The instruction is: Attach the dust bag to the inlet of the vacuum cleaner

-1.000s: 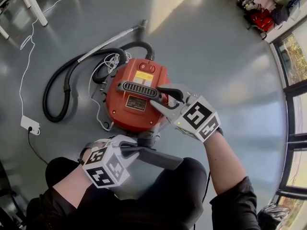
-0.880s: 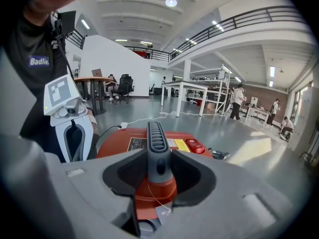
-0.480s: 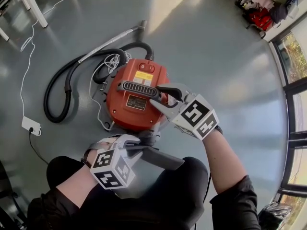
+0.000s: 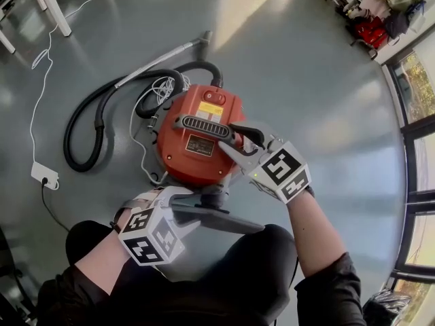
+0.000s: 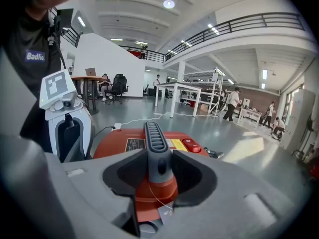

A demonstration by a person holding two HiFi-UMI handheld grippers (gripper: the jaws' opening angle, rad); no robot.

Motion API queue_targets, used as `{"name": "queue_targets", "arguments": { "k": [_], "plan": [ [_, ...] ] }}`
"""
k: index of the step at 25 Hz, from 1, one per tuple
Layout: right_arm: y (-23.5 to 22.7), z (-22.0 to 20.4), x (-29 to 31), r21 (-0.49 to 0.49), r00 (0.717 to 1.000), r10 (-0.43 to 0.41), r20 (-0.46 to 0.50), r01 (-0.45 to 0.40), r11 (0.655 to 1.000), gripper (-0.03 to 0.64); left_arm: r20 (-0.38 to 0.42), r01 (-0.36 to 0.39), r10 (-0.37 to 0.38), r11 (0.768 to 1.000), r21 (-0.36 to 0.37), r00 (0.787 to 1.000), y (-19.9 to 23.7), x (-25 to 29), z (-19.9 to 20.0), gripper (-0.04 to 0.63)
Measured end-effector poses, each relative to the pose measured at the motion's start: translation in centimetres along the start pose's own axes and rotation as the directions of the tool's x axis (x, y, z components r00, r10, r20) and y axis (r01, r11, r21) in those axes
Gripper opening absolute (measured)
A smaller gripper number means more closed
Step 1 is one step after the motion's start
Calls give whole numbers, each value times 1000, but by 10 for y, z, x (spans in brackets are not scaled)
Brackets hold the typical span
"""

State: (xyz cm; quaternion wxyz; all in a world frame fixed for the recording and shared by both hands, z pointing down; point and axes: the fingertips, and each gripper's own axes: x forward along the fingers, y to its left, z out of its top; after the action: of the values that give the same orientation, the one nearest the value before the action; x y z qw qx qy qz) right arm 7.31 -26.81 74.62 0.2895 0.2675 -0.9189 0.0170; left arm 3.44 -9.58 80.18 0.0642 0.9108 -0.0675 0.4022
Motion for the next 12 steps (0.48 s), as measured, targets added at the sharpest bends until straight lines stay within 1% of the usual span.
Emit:
{"name": "queue_targets", "arguments": {
  "k": [5,7,9,12],
  "plan": [
    [1,-3,-6,-8,1000,-17,-1,17,1000,141,73,5,-3,1000,-30,997,2,-20,11,265],
    [2,3,-15,-5,999,-31,35,31,1000,143,102,0,4,999,-39,995,5,-29,17,265],
    [-1,10,-30,21,995,-56,81,55,998,141,139,-7,14,999,-53,990,11,-36,24,261],
    [-10,16,-61,105,987,-112,116,100,989,137,196,-23,39,996,-84,980,22,-45,40,237]
  ]
}}
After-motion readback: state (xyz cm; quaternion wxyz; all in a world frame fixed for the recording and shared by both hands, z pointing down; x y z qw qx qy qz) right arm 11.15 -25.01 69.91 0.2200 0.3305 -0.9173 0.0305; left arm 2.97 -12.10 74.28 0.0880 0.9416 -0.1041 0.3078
